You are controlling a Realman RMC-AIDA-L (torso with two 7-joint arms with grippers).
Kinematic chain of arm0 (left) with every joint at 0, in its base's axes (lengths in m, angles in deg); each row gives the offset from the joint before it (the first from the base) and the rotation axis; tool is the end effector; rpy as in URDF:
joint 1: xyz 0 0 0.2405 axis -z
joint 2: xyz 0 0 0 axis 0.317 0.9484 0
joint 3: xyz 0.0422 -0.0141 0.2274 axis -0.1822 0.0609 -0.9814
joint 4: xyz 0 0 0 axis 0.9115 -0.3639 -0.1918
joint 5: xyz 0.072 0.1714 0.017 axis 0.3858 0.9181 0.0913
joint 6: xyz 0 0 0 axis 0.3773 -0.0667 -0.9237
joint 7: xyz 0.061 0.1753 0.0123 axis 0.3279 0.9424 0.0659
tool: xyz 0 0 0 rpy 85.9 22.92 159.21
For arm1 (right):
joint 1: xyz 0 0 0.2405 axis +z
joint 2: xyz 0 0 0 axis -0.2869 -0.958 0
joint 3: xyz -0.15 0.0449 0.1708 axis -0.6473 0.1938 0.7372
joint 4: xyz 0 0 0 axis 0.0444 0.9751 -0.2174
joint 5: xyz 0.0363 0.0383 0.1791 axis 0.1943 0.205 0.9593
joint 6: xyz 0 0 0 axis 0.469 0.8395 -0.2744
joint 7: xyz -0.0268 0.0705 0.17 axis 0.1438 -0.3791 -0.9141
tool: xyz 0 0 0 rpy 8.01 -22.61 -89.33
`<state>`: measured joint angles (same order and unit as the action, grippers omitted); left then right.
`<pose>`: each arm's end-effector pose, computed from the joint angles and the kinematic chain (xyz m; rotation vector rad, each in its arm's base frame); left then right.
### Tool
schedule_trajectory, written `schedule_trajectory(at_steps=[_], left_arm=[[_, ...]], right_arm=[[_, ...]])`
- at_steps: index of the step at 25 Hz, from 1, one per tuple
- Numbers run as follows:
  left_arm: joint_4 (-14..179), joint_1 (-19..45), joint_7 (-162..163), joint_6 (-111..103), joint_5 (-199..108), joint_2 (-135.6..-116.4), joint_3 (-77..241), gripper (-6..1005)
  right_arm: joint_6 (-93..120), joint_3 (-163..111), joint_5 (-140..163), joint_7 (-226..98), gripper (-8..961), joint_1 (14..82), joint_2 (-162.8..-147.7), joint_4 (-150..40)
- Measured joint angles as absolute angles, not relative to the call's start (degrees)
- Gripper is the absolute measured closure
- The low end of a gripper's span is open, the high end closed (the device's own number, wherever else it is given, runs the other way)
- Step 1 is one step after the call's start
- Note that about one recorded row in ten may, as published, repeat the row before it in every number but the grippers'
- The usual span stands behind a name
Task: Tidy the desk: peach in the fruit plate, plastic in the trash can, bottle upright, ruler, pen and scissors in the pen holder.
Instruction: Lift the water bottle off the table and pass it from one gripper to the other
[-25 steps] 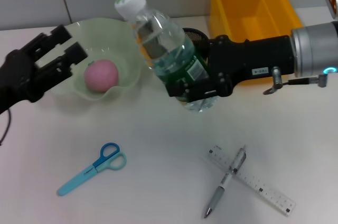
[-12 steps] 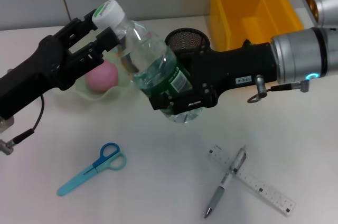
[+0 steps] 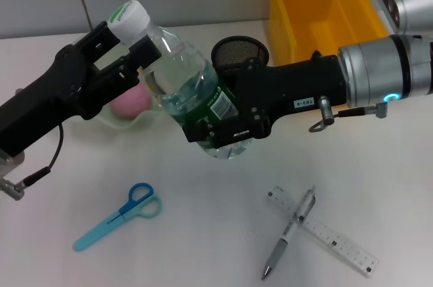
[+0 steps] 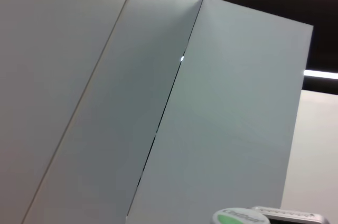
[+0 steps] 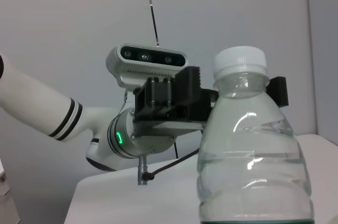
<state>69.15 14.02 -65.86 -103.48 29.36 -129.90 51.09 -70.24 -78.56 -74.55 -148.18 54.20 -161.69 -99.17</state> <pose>-0.1441 0.2934 0.0103 -2.3785 -0.5176 -1.6589 0.1081 0.3181 -0.0334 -2.9927 0.2455 0.8202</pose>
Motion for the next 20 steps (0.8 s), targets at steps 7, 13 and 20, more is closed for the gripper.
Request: schedule_trajectory(at_steps=[7,13,20], left_arm=[[69.69,14.13,-65.10,-104.34,29.36,-129.91,51.22,254],[69.81,14.15,-64.66,-105.03,29.34,-129.90,51.13,255],[69.93,14.39,-64.64,-105.12,29.27,-129.90,50.83,255]], right_arm=[[-70.07,-79.06,-74.51,-148.18,182,54.45,-161.69,-98.79],[-70.04,-79.06,-74.48,-148.10,182,54.55,-161.69,-98.35],[-69.94,-79.15,-74.48,-147.76,183,54.55,-161.69,-98.25]])
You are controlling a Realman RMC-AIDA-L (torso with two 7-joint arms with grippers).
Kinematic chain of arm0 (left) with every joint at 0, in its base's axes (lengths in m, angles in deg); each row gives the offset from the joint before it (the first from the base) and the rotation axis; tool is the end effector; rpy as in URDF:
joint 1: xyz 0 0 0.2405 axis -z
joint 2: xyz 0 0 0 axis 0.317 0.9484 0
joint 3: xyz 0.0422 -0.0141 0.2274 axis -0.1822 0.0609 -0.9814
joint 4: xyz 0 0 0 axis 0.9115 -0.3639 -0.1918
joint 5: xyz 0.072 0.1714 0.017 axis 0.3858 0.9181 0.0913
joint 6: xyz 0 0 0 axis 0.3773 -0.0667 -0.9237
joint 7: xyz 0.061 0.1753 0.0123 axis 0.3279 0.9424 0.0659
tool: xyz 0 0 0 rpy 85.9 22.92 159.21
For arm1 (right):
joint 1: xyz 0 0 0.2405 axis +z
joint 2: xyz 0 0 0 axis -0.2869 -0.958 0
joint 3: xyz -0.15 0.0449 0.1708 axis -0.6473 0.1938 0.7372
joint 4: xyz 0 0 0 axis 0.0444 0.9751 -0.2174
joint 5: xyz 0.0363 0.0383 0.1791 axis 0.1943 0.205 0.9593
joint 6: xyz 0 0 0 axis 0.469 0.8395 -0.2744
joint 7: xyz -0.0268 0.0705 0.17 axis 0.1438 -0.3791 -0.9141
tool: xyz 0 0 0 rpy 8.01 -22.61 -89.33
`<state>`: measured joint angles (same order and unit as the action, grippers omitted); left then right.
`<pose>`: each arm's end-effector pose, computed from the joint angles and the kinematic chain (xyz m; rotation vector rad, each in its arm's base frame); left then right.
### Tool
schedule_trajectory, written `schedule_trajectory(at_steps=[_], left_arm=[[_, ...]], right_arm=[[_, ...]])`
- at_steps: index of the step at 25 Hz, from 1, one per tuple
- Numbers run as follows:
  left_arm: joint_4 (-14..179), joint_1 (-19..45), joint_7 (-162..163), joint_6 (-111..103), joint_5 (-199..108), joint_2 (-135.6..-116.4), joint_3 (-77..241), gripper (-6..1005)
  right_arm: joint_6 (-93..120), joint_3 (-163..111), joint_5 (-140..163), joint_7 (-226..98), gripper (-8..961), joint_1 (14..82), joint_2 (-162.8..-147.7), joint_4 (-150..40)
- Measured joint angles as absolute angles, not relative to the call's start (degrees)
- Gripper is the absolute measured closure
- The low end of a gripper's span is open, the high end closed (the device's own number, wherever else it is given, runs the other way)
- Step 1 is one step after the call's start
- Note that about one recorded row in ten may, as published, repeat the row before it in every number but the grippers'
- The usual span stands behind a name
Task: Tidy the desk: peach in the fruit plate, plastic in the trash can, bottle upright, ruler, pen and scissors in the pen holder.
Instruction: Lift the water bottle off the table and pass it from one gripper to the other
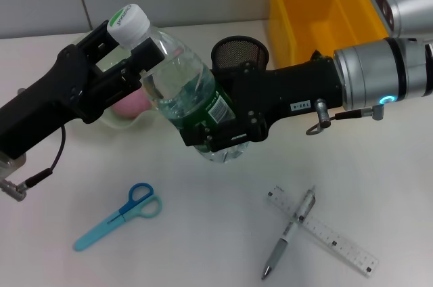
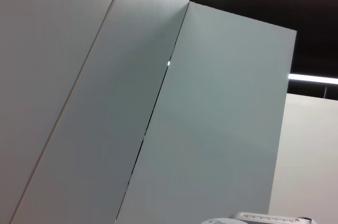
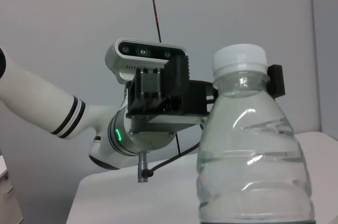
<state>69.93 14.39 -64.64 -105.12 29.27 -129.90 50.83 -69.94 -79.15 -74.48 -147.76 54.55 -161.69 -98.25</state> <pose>-0.1400 0.2890 0.0106 -2.3869 -0.4803 -1.6897 0.1081 0.3173 -0.0369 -3.0033 0.2458 0.8161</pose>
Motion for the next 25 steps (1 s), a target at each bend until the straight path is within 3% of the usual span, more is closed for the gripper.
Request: schedule_trajectory(at_steps=[25], left_arm=[[71.35,13.99,-63.06,-104.66,29.28,-129.80,51.38,257]], right_arm=[[-70.85,-79.14,-74.48,-147.57,184,55.17,-161.78,-97.52]])
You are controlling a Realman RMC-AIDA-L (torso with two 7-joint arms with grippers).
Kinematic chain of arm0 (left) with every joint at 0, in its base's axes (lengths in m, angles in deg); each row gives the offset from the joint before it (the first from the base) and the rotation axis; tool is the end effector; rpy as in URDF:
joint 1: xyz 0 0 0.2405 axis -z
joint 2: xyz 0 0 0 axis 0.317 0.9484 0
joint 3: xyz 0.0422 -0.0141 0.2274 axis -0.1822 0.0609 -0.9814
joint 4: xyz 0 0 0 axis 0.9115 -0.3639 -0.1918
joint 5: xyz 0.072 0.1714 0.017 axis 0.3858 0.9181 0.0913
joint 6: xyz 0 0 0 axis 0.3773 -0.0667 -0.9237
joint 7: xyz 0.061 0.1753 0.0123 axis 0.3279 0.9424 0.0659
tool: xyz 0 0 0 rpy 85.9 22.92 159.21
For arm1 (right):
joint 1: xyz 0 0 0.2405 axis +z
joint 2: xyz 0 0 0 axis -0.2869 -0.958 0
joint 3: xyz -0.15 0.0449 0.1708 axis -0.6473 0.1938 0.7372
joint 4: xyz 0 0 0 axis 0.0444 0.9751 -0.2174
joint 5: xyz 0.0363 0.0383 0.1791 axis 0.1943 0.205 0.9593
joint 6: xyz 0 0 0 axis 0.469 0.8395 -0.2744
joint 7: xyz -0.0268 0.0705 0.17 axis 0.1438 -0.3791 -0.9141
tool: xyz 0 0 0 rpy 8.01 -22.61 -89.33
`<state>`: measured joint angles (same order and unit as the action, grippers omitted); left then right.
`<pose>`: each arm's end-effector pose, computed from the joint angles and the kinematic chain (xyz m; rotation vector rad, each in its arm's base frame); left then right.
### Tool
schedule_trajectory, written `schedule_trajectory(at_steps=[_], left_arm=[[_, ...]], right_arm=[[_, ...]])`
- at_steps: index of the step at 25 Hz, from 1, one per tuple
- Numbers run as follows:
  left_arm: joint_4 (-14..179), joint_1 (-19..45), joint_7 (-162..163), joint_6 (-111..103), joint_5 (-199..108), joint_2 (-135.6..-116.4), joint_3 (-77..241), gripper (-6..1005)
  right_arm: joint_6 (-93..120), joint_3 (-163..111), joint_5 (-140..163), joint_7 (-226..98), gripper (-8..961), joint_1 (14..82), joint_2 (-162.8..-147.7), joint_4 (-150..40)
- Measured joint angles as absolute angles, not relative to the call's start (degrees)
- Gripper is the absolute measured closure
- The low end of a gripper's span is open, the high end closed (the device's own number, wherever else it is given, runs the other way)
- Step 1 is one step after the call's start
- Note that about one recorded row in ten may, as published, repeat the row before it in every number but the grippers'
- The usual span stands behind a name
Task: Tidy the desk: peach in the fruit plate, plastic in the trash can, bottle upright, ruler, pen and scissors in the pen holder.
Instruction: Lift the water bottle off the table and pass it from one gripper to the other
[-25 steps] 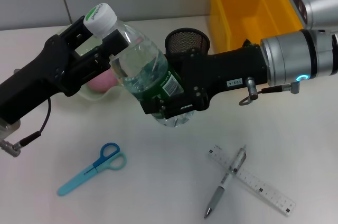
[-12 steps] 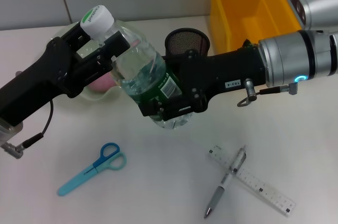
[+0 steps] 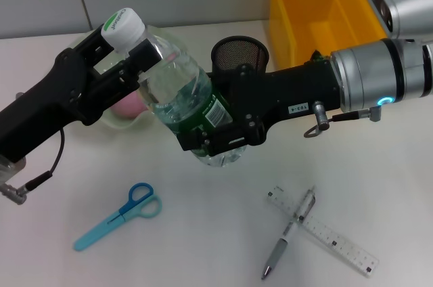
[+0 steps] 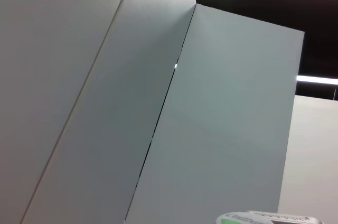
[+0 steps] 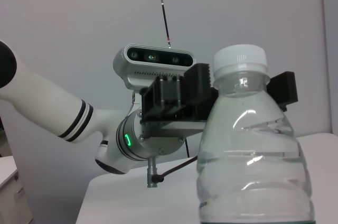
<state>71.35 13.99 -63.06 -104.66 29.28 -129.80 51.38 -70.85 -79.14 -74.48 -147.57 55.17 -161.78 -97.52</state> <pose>-0.1440 0.2887 0.0092 -2.3599 -0.4891 -1.6813 0.1053 0.3145 -0.0386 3.0176 -0.2376 -0.8269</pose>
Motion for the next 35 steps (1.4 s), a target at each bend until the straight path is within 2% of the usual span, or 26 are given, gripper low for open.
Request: schedule_trajectory(at_steps=[8,27,33,35], left_arm=[[71.11,13.94,-63.10,-104.79,29.28,-129.65,51.36,327],[71.16,14.11,-63.37,-104.66,29.27,-129.64,51.36,329],[71.26,14.26,-63.73,-104.67,29.27,-129.64,51.29,507],[71.26,14.26,-63.73,-104.67,29.27,-129.64,51.29,528]], right_arm=[[-70.89,-79.14,-74.45,-147.57,184,54.91,-161.72,-97.73],[-71.45,-79.14,-74.40,-147.48,184,54.84,-161.60,-97.92],[-71.43,-79.14,-74.40,-147.48,185,54.88,-161.60,-97.92],[-71.43,-79.15,-74.40,-147.48,185,54.88,-161.60,-97.91]])
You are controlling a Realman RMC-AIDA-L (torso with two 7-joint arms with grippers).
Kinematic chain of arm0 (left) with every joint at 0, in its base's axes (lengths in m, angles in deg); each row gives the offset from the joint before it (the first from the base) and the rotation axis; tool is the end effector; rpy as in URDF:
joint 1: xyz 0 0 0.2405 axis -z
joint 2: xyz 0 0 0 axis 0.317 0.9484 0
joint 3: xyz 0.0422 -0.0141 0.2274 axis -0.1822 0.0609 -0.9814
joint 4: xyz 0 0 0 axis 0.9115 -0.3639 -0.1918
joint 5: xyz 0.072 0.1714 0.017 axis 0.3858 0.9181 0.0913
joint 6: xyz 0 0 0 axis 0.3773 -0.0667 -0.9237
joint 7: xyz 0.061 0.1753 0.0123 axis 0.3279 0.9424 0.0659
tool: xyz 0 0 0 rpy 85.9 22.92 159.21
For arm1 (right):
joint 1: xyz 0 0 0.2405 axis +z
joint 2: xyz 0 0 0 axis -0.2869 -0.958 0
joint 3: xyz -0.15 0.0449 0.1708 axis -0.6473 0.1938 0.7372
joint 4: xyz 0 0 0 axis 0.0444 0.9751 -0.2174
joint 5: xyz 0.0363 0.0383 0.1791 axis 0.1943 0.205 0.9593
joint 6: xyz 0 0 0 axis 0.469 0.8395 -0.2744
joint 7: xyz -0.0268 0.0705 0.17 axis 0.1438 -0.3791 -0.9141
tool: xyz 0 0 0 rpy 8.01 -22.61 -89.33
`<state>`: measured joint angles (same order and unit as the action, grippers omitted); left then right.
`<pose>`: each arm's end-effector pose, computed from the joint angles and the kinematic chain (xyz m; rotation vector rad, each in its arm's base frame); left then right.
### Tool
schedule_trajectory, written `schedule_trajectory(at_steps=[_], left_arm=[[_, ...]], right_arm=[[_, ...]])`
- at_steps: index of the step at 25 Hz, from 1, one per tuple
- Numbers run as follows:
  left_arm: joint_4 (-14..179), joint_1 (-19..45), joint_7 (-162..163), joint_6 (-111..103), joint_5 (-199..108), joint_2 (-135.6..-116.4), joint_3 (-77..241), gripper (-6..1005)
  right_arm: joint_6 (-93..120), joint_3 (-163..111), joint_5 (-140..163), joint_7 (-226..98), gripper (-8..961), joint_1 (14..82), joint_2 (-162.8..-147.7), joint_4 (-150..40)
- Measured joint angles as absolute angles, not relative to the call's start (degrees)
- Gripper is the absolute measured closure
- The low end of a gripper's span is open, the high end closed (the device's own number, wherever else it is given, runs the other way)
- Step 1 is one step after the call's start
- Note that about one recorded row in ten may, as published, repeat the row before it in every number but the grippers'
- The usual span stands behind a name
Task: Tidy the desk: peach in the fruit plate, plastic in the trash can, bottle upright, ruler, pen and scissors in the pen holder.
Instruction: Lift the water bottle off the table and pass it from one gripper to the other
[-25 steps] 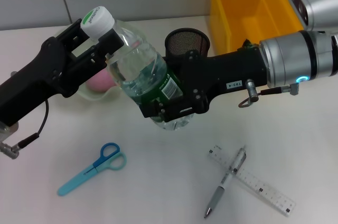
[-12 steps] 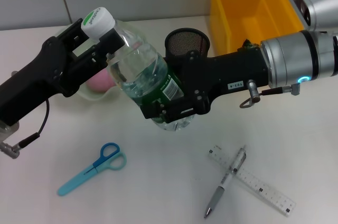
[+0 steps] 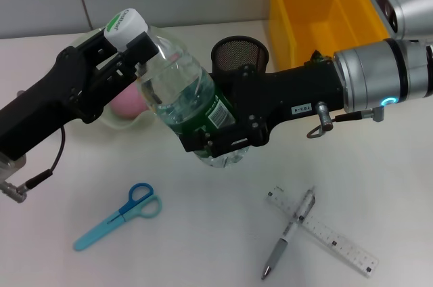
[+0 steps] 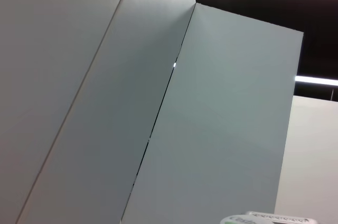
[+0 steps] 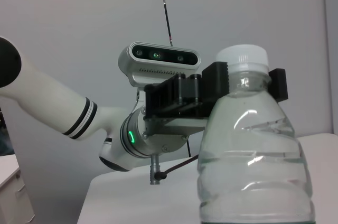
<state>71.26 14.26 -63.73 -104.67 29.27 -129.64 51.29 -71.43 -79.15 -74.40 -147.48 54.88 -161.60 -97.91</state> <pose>-0.1431 0.2897 0.0100 -2.3673 -0.4948 -1.6840 0.1062 0.3131 -0.0367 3.0156 -0.2280 -0.8259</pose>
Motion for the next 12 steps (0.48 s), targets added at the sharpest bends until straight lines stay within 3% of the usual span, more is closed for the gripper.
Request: schedule_trajectory(at_steps=[12], left_arm=[[70.87,14.37,-64.71,-104.77,29.28,-129.64,50.98,559]], right_arm=[[-71.45,-79.15,-74.40,-147.38,185,54.81,-161.60,-98.07]])
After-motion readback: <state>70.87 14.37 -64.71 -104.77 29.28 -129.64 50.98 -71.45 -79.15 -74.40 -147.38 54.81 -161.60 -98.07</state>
